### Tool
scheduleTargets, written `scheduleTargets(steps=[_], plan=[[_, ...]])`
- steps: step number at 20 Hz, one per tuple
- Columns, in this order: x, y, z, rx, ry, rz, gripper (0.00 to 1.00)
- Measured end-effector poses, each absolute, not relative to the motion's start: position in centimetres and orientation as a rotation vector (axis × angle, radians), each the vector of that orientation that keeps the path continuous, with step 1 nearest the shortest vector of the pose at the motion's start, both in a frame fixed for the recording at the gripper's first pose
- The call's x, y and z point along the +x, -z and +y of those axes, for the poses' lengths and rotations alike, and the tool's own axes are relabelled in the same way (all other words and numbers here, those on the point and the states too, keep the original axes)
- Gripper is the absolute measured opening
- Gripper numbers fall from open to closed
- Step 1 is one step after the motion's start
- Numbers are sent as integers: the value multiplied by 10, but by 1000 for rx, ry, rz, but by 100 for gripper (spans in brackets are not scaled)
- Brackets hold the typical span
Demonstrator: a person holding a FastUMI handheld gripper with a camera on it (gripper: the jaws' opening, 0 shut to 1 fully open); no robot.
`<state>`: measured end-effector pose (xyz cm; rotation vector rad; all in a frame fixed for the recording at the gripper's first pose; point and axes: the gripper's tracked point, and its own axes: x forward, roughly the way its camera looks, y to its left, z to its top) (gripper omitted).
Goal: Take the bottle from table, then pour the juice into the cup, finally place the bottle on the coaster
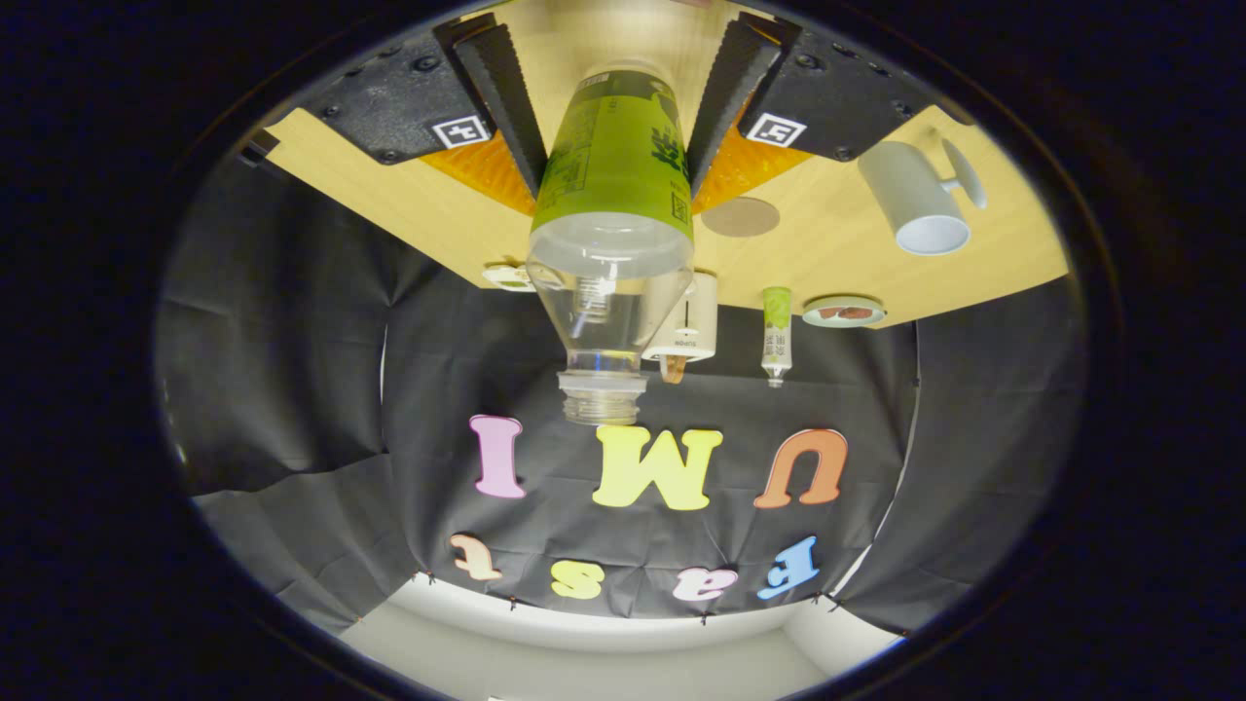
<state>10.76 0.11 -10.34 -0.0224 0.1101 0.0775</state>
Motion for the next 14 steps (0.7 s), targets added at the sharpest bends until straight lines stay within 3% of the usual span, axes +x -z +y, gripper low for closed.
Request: scheduleTargets(steps=[14], plan=[[67, 2, 12, -393, 16, -28, 81]])
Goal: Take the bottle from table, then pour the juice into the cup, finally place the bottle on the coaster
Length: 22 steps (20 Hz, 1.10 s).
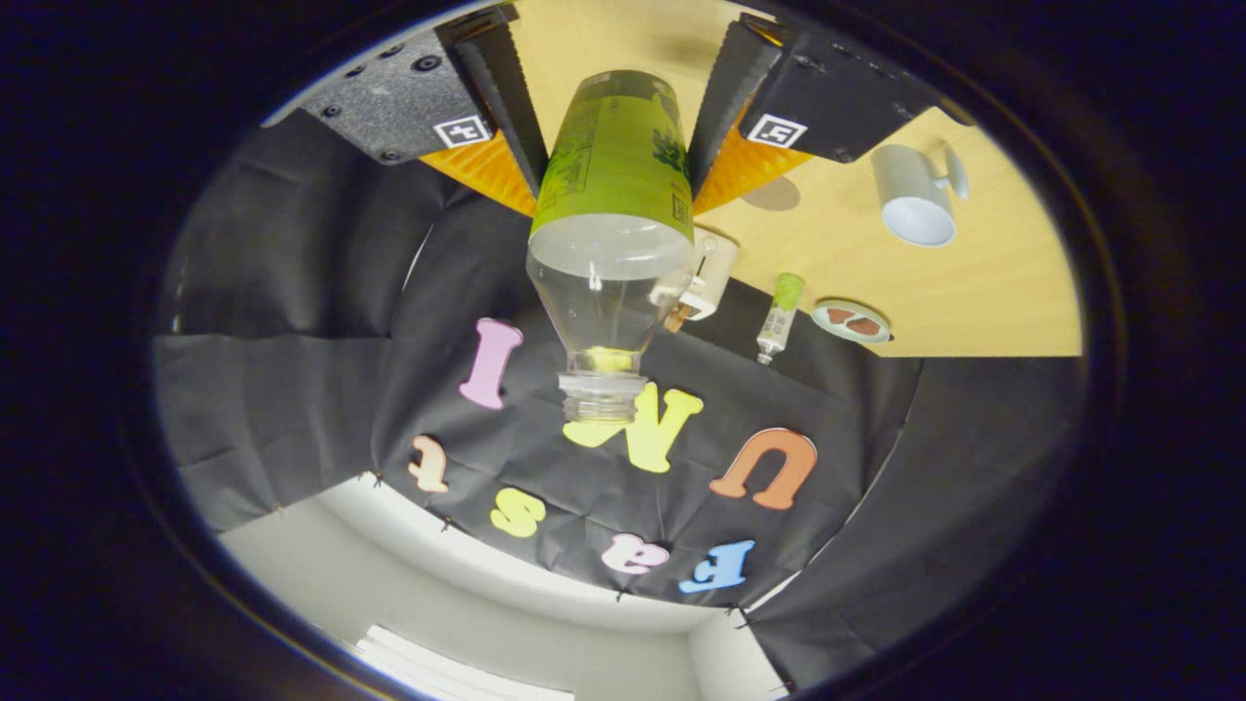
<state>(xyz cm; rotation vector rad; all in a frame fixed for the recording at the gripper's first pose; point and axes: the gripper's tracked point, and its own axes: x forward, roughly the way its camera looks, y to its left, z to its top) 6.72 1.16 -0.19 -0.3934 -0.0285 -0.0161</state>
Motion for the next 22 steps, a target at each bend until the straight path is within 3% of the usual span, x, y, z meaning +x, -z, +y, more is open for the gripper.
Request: scheduleTargets(steps=[12, 22], plan=[[52, -36, 61, -807, 68, -110, 81], [70, -34, 84, -1026, 121, -56, 81]])
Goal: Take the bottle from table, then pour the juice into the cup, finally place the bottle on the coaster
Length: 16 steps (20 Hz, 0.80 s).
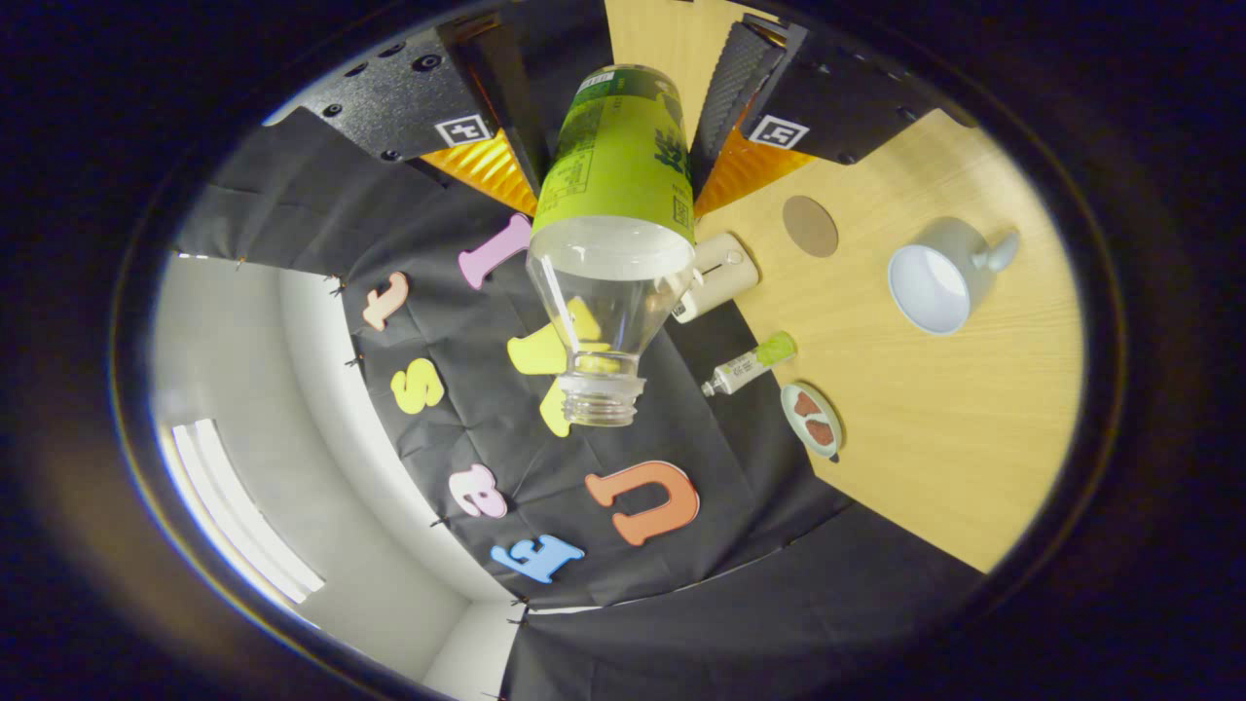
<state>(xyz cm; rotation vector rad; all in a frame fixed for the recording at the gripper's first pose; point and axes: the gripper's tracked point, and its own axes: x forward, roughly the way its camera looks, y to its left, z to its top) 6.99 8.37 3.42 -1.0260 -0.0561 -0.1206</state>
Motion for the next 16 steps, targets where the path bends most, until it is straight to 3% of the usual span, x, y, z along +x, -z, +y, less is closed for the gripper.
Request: scheduleTargets(steps=[16], plan=[[100, 2, 107, -1422, 139, -31, 81]])
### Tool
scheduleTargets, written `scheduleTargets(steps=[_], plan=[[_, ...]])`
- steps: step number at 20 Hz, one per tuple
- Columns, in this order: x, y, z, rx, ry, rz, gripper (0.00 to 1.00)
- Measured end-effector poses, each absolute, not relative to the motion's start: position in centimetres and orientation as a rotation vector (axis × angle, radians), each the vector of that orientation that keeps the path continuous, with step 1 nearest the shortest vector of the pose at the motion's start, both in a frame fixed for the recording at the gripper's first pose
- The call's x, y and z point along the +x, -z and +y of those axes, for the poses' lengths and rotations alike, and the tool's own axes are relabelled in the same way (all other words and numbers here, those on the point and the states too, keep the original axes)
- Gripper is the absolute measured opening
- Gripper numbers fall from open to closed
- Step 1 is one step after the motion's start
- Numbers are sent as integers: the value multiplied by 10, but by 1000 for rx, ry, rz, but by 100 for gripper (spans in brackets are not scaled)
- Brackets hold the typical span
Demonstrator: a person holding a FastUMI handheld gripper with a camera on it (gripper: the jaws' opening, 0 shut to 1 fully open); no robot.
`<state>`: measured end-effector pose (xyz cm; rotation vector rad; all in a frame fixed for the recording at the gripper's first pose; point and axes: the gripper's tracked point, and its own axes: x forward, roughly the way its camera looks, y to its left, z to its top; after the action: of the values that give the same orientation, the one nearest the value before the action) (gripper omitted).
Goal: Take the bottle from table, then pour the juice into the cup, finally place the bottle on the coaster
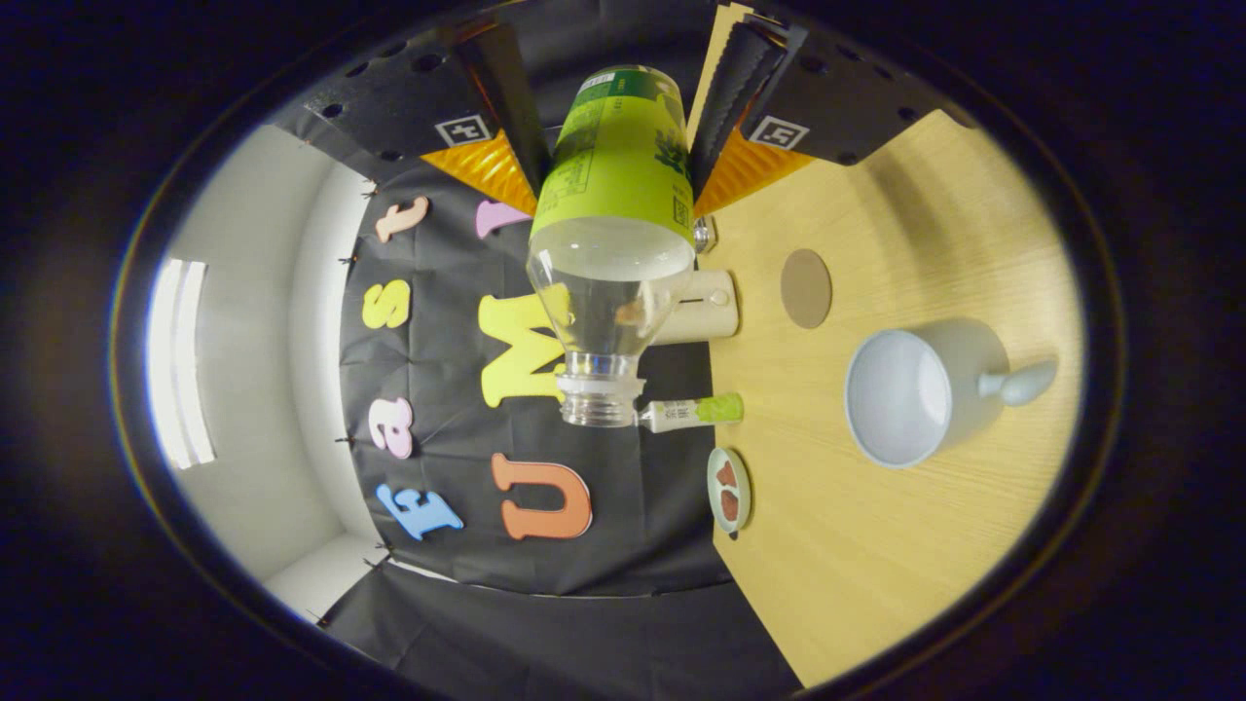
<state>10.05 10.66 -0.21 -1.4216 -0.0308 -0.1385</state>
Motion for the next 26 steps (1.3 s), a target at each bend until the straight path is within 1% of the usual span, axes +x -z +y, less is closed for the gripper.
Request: scheduleTargets(steps=[8, 26], plan=[[99, 11, 109, -1530, 153, -14, 81], [97, 4, 100, -1679, 202, -23, 81]])
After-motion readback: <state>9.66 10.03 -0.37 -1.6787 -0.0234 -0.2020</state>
